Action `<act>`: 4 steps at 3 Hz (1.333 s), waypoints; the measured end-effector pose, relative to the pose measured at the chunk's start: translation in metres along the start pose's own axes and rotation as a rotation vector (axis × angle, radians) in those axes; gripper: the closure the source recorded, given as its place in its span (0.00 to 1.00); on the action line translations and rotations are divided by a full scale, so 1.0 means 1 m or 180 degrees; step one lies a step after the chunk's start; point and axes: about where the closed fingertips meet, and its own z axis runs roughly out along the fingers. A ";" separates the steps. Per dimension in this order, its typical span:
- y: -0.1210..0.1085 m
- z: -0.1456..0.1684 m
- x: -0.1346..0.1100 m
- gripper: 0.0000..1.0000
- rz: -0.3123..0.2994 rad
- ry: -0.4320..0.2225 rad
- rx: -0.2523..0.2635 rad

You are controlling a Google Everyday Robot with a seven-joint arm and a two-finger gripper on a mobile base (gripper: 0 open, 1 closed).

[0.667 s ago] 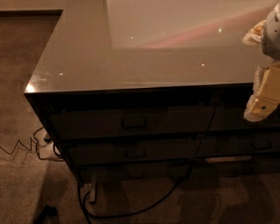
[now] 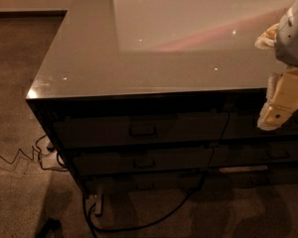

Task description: Open top drawer

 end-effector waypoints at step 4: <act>0.006 0.130 0.012 0.00 -0.0176 0.0254 -0.0786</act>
Offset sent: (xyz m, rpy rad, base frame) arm 0.0337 0.0053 -0.1480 -0.0476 0.2798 0.0974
